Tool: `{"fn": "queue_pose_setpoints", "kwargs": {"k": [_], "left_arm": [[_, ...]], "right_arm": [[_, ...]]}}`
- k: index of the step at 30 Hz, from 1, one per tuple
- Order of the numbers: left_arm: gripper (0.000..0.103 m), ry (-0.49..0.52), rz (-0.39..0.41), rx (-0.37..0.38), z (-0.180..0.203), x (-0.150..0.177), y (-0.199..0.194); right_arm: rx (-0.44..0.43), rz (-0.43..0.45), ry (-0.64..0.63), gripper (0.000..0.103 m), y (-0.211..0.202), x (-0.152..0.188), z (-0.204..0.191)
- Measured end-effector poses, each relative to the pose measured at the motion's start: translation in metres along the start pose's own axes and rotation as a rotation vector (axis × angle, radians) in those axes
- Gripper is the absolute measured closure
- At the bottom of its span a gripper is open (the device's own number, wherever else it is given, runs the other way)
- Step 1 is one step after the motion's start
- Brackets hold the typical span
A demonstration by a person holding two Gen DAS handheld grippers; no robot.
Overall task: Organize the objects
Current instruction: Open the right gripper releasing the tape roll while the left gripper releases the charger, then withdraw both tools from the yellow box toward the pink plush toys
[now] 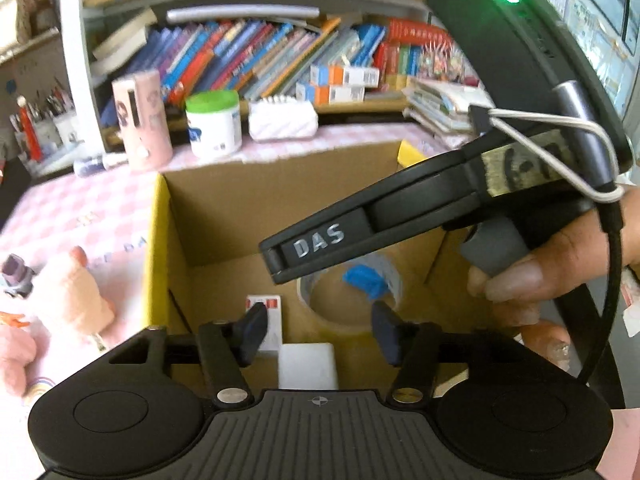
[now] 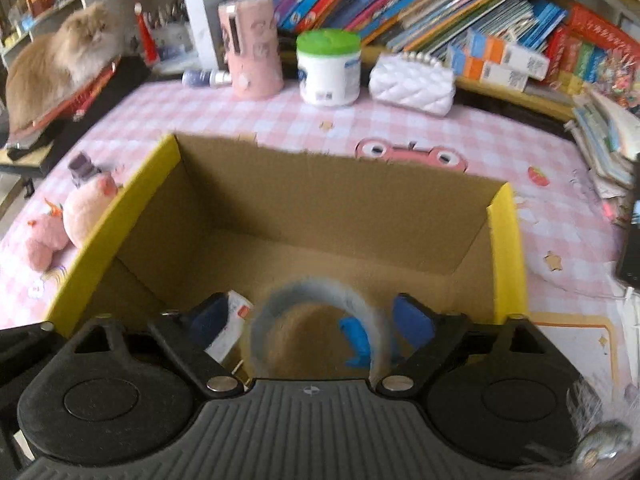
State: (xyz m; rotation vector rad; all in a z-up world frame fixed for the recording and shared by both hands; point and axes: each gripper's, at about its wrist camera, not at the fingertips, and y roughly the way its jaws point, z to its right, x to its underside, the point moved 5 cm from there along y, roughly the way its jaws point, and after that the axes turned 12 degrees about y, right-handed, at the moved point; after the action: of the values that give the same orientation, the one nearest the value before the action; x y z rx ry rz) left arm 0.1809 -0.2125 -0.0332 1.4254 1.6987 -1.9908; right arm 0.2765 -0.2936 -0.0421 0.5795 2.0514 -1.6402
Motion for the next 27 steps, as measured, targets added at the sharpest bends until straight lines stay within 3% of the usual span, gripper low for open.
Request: {"fn": "queue_pose_setpoints", "kwargs": {"k": [8,18,22,27], "left_arm": [[0.025,-0.005,0.108,-0.05,-0.005,0.003,-0.047],[0.017,-0.092,0.134,-0.128,-0.034,0.044,-0.093],[0.017,-0.1,0.11,-0.131,-0.042,0.067,-0.106],[0.017,-0.129,0.06,-0.141,-0.056,0.1,-0.117]], "right_arm": [[0.021,0.217,0.084,0.011,-0.072,0.005,0.003],[0.148,0.422,0.241,0.013,-0.144,0.064,0.0],[0.205,0.452,0.252,0.013,-0.156,0.104,-0.016],[0.267,0.36,0.278,0.014,-0.146,0.149,-0.033]]}}
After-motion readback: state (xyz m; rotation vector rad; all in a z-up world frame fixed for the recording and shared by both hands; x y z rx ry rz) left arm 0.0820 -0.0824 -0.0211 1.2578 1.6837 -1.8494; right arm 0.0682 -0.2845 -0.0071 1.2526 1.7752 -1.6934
